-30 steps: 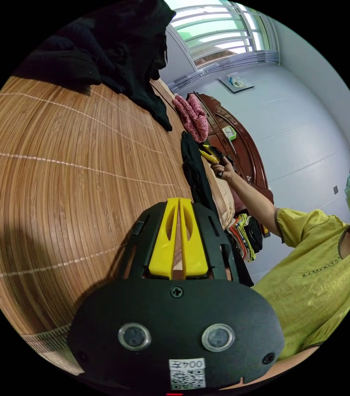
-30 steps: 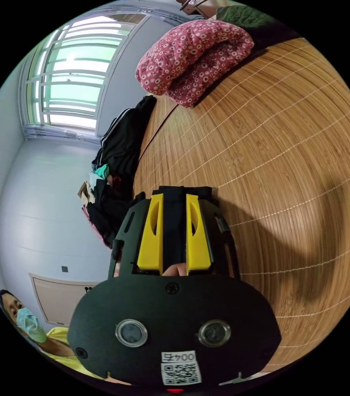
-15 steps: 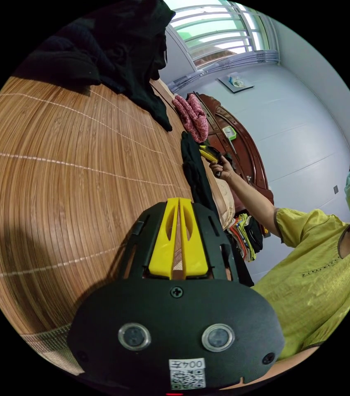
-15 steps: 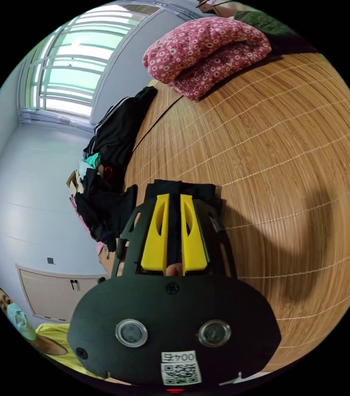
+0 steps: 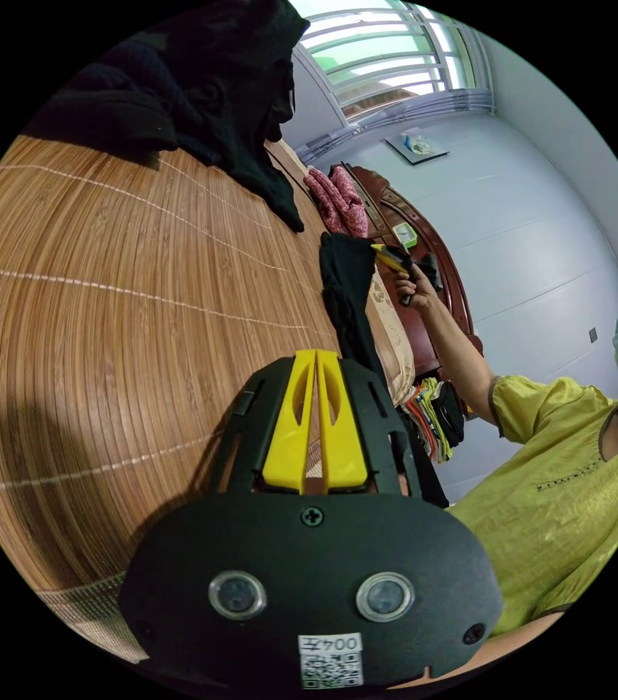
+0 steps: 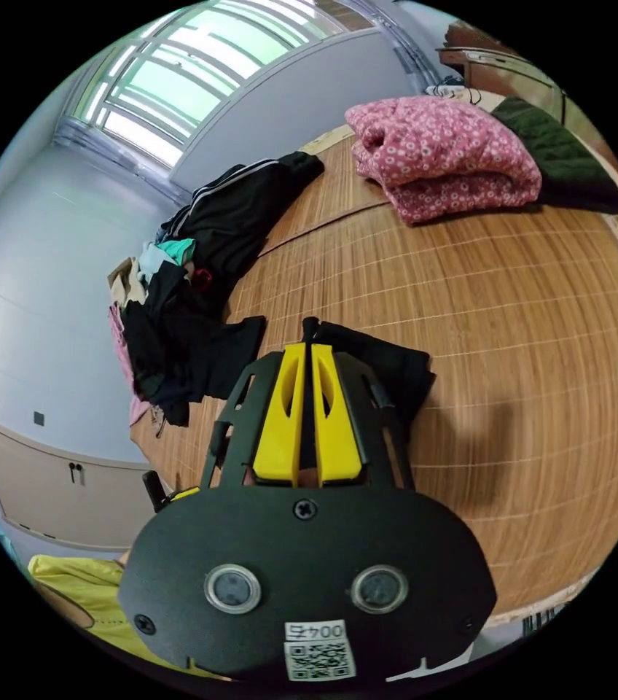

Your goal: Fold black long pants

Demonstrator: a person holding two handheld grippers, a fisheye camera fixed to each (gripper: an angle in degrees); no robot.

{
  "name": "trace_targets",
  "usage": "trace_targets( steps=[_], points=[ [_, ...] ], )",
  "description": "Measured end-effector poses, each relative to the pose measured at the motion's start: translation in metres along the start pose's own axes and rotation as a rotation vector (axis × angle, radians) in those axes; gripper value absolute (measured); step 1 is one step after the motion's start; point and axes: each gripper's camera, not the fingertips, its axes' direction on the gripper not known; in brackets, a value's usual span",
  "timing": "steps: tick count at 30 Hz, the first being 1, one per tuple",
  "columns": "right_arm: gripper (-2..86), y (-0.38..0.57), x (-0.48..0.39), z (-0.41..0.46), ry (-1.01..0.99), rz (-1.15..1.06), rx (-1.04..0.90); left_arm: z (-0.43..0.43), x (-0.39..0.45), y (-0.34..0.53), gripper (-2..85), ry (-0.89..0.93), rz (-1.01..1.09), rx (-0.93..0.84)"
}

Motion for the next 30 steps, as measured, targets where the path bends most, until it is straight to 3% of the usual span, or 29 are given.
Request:
trace_targets(
  steps=[5,9,14,18,21,26,30],
  points=[
    [2.0,0.033,-0.006,-0.01,0.139,0.063,-0.037,-0.024,0.036,-0.013,0.7,0.0,0.001,0.0],
    [4.6,0.062,0.019,0.019,0.08,0.196,-0.101,-0.048,0.073,-0.027,0.8,0.003,-0.001,0.0],
    [11.6,0.13,0.015,0.002,-0.01,0.31,0.084,-0.081,0.124,-0.045,0.8,0.002,-0.002,-0.001],
    [9.4,0.199,-0.023,-0.025,-0.053,0.237,0.163,-0.114,0.174,-0.063,0.8,0.0,-0.005,-0.001],
    [5.8,0.268,-0.076,-0.03,0.019,0.111,0.076,-0.139,0.216,-0.079,0.7,-0.014,-0.02,-0.008],
    [-0.3,0.391,-0.162,-0.015,0.232,-0.056,-0.068,-0.175,0.333,-0.111,0.5,-0.275,0.065,-0.092],
    [-0.7,0.445,-0.188,0.005,0.406,-0.052,-0.102,-0.191,0.455,-0.136,0.7,-0.669,0.22,-0.196]
  ],
)
